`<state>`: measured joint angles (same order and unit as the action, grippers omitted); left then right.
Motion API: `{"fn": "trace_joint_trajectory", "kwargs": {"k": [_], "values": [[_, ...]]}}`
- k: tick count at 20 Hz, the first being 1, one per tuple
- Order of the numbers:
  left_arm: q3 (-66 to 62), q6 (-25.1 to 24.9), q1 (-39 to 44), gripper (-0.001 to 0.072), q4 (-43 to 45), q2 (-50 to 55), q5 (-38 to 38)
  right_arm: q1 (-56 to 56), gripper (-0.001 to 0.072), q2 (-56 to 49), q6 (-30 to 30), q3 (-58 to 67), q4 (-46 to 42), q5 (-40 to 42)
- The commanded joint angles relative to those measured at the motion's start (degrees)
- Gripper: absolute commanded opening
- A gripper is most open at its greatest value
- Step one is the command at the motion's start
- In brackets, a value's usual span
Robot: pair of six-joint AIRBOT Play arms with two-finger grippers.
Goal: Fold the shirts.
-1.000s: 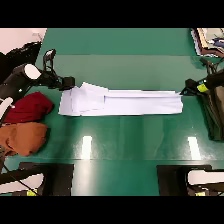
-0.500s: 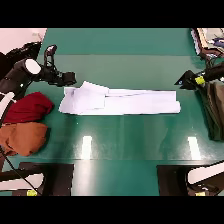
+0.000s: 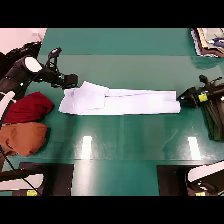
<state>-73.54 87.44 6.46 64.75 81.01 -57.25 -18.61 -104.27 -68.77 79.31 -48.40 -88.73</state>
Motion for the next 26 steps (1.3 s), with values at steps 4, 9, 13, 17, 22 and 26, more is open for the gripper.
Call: {"fn": "trace_joint_trajectory", "kwargs": {"k": [4,9,13,17,22,26], "values": [[-0.1,0.0,5.1,0.0027,-1.0,1.6,2.4,5.8,0.0414,-2.3,5.3,-3.7,6.3,2.3],[-3.1,0.2,13.0,0.0027,-4.2,8.5,7.1,9.2,0.0019,-0.3,6.3,2.5,6.5,-0.8],[-12.7,0.4,18.5,0.0027,-4.4,18.3,5.7,12.6,0.0018,7.9,1.0,7.3,6.8,-0.3],[-19.4,0.7,22.3,0.0027,-6.6,25.8,5.8,18.7,0.0018,13.9,-4.1,15.4,6.9,-0.2],[-20.5,0.7,24.5,0.0027,-7.1,28.4,6.7,27.9,0.0018,14.6,-6.4,25.7,6.8,1.4],[-20.6,0.7,24.5,0.0027,-7.2,28.4,7.3,33.2,0.0018,14.6,-6.4,28.2,6.9,3.4]]}}
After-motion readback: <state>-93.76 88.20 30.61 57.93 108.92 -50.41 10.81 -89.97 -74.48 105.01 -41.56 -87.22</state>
